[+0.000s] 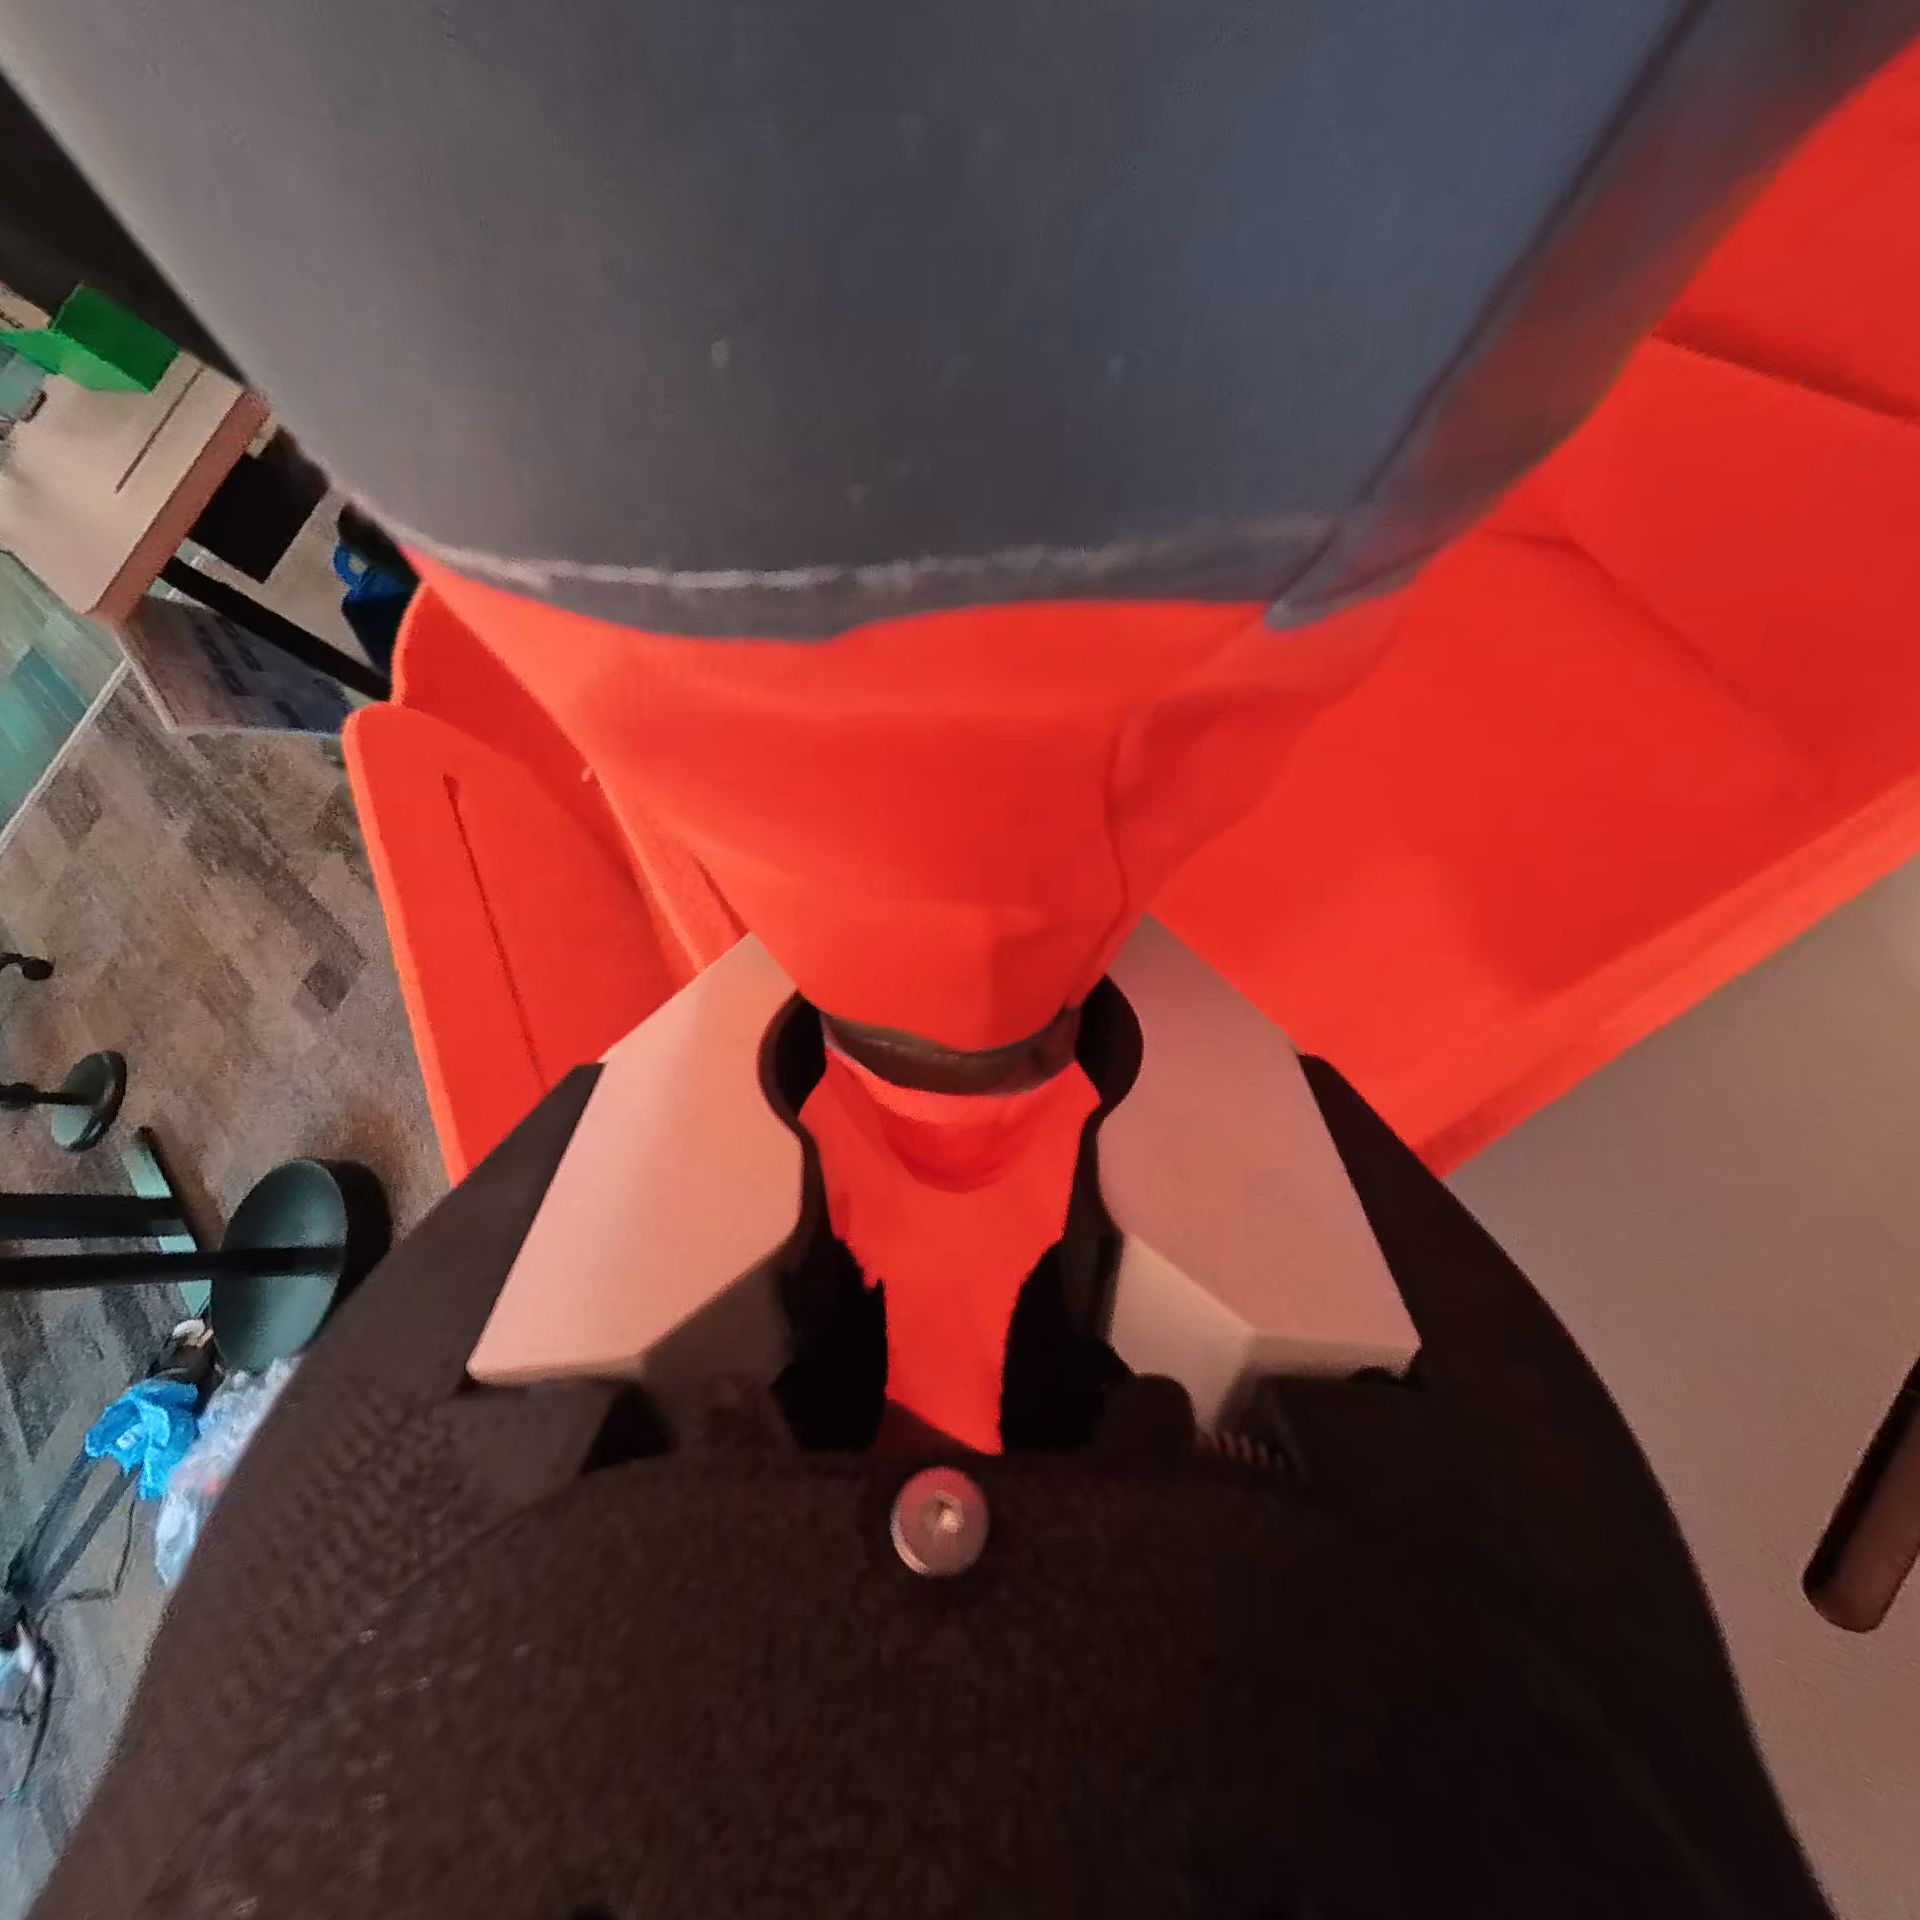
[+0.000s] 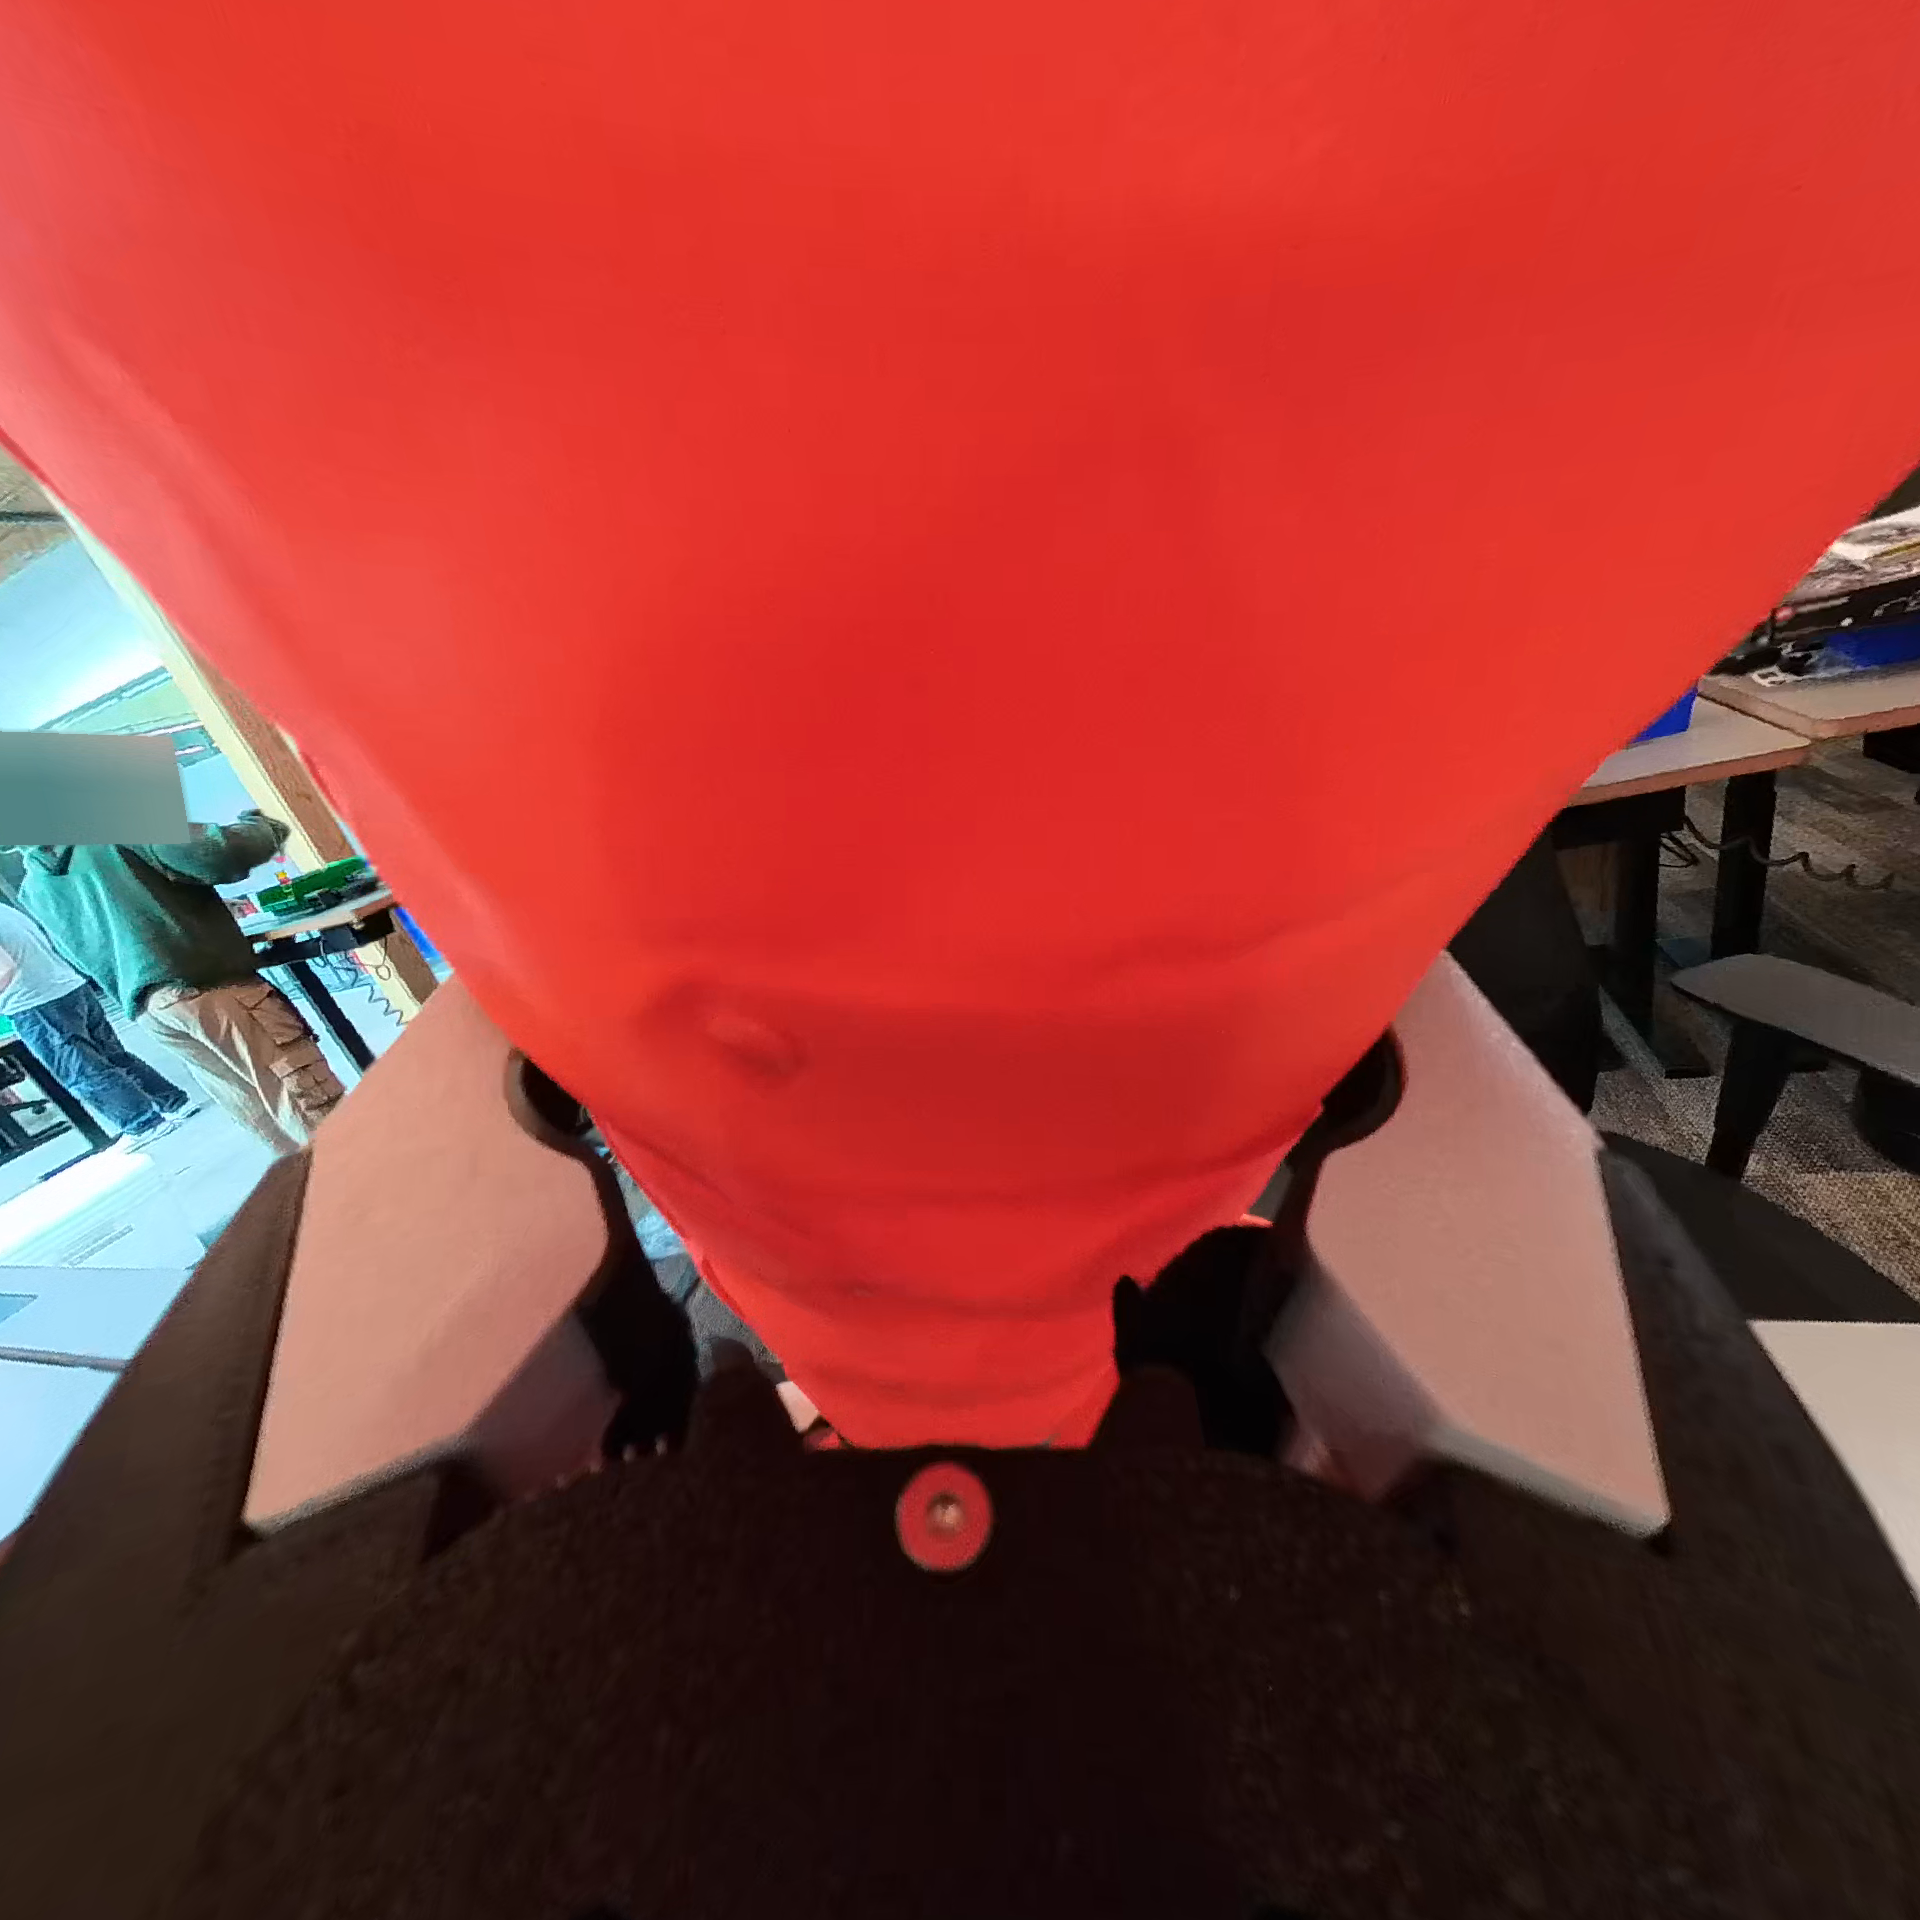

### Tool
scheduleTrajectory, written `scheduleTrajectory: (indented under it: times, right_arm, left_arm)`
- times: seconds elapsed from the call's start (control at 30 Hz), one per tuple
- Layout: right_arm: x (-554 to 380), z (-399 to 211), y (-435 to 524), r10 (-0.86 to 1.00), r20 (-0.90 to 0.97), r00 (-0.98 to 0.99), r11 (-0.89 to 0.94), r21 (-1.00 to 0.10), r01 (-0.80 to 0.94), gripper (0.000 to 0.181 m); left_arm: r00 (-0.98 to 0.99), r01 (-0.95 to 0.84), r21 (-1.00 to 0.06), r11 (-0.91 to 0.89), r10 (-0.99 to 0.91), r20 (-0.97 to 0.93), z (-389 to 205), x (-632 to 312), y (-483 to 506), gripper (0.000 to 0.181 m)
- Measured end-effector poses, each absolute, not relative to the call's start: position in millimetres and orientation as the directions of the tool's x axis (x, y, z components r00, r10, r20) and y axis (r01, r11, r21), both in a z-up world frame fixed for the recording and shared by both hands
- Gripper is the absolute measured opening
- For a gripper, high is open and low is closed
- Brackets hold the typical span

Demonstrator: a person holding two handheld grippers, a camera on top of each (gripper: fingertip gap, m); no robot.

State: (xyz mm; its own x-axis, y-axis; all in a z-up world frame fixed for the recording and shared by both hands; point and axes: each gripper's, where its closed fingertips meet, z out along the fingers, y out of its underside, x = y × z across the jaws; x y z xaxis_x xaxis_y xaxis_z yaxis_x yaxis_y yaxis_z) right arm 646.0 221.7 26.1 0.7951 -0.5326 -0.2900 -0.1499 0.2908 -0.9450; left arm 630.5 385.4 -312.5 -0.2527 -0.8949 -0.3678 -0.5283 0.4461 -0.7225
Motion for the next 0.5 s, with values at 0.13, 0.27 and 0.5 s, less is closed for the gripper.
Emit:
scheduleTrajectory:
  times: [0.13,0.27,0.5]
  right_arm:
    - [634,58,206,-0.535,-0.291,0.793,0.333,-0.936,-0.119,0.146]
    - [609,110,178,-0.529,-0.271,0.804,0.393,-0.918,-0.051,0.147]
    - [542,173,98,-0.519,-0.266,0.813,0.472,-0.881,0.013,0.148]
  left_arm:
    - [-0.269,-0.463,-0.748,0.476,-0.879,-0.393,-280,627,377,0.052]
    - [-0.234,-0.357,-0.783,0.509,-0.86,-0.453,-223,621,364,0.055]
    - [-0.238,-0.207,-0.762,0.613,-0.787,-0.569,-134,577,312,0.052]
